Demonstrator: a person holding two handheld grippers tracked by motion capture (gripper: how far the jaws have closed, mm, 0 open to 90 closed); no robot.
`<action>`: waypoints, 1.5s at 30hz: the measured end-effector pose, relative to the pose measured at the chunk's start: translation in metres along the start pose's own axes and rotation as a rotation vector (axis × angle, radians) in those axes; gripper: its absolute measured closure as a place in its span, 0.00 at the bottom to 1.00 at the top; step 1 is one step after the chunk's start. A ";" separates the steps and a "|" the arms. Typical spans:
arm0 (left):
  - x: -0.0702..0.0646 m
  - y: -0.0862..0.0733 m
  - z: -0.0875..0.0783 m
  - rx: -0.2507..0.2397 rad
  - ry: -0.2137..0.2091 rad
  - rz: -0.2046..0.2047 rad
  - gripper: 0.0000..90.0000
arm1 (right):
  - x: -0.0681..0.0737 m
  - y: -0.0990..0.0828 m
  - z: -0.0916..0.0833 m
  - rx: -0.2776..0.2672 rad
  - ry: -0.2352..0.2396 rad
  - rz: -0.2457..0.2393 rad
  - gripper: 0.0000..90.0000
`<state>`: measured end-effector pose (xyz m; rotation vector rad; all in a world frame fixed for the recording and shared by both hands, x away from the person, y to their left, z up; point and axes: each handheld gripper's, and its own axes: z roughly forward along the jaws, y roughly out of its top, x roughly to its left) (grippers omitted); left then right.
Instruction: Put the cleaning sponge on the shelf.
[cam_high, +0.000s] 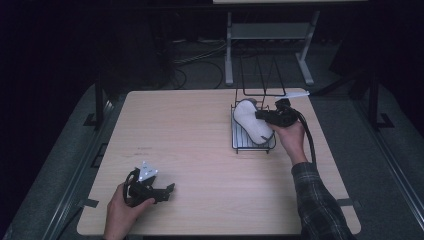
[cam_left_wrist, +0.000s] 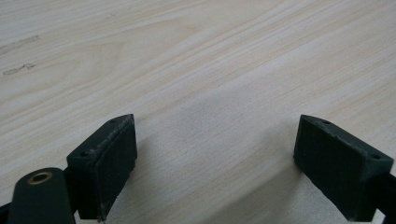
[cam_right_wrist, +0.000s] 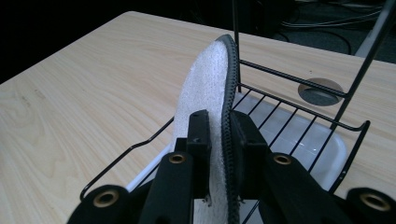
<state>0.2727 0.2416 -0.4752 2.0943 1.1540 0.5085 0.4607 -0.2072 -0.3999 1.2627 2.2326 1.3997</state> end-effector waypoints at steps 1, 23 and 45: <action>0.000 0.000 0.000 -0.001 0.000 -0.001 0.14 | 0.000 0.000 0.000 0.000 -0.004 0.002 0.87; 0.000 0.000 0.000 -0.001 0.000 -0.001 0.14 | -0.001 -0.007 -0.012 0.025 -0.067 -0.041 0.61; 0.000 0.000 0.000 -0.001 0.000 -0.001 0.14 | 0.006 -0.049 -0.070 0.064 -0.167 -0.017 0.16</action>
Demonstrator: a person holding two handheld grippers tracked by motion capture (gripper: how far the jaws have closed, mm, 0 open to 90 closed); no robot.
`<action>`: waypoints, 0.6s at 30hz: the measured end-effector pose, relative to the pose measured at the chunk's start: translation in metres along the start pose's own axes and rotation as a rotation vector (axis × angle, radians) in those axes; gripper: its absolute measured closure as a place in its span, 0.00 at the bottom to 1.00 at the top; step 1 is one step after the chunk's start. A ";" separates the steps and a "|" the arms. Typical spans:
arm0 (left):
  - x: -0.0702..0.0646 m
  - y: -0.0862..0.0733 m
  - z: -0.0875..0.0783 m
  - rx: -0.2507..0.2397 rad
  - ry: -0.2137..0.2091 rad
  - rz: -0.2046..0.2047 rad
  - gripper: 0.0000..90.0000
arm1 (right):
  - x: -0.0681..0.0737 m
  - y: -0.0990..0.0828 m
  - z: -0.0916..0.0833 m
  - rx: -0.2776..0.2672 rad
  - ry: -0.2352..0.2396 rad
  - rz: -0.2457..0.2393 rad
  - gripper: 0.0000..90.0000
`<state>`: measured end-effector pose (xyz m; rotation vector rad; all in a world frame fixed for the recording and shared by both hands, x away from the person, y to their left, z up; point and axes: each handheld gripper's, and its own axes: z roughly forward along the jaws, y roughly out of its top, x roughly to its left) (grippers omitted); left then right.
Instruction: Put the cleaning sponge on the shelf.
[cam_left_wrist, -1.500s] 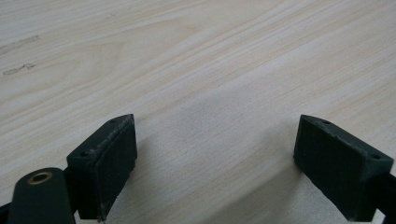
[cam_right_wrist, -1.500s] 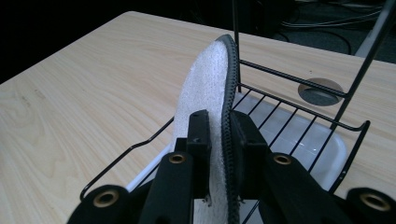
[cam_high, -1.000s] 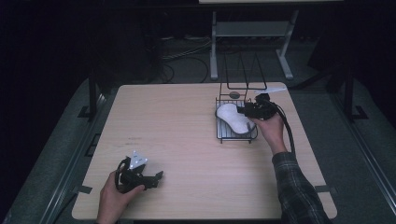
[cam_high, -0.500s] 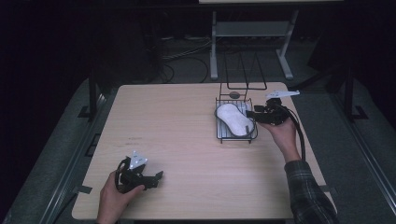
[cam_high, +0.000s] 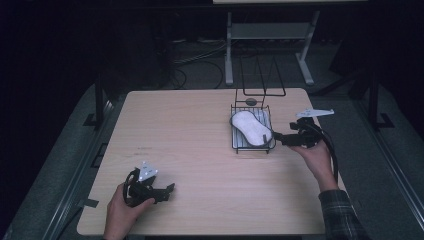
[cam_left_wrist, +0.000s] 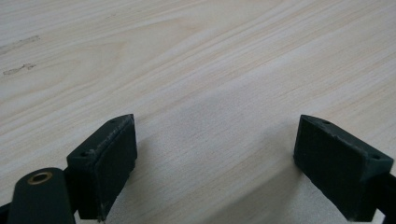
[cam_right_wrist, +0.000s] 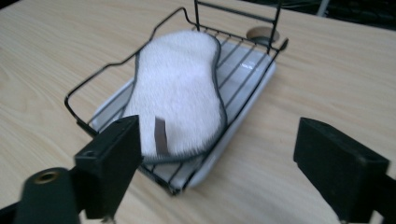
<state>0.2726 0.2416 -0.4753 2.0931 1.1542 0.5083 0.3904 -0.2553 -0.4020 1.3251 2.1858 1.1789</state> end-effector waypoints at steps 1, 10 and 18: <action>0.000 0.000 0.000 0.000 0.000 0.000 0.14 | 0.000 -0.002 -0.002 0.005 -0.001 0.001 0.16; 0.000 0.000 0.000 0.000 0.000 0.000 0.14 | 0.006 -0.032 -0.022 0.011 -0.007 -0.009 0.15; 0.000 0.000 0.000 0.000 0.000 0.000 0.14 | 0.009 -0.060 -0.031 0.047 -0.018 -0.010 0.15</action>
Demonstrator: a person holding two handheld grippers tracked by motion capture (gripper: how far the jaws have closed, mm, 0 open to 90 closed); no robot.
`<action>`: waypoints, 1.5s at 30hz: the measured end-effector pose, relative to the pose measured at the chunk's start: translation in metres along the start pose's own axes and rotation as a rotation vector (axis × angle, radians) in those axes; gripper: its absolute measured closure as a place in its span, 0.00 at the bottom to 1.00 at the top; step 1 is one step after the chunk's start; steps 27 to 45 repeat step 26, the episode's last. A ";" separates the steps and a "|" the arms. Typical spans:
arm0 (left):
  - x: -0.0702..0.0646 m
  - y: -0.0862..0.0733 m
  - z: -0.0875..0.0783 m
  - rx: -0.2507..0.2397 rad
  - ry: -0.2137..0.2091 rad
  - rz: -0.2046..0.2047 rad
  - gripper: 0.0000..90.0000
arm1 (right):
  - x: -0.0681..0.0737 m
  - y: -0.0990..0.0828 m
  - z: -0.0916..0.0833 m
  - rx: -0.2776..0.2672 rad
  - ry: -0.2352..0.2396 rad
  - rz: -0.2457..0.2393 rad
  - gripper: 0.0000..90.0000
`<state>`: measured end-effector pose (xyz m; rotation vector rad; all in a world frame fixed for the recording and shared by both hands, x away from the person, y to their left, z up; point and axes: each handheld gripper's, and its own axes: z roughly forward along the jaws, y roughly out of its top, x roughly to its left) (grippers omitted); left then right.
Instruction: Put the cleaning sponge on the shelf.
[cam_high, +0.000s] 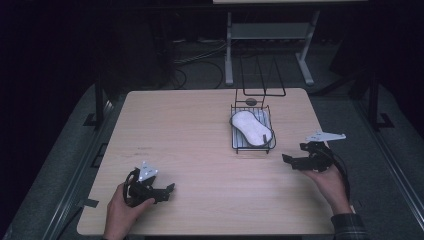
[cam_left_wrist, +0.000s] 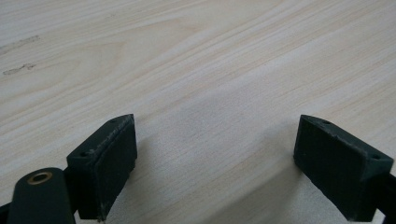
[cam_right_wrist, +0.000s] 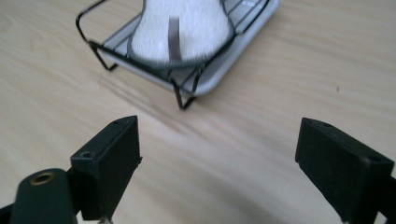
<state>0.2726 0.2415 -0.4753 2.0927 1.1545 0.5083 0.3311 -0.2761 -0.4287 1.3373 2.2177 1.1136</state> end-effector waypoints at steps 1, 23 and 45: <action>0.000 0.000 0.000 0.000 0.000 0.000 0.14 | 0.000 -0.005 -0.002 0.010 0.000 0.003 0.15; 0.000 0.000 0.000 0.000 0.000 0.004 0.14 | 0.012 -0.070 -0.012 0.106 -0.050 -0.005 0.03; 0.000 0.000 0.000 0.001 0.001 0.004 0.14 | 0.014 -0.074 -0.010 0.116 -0.066 -0.015 0.03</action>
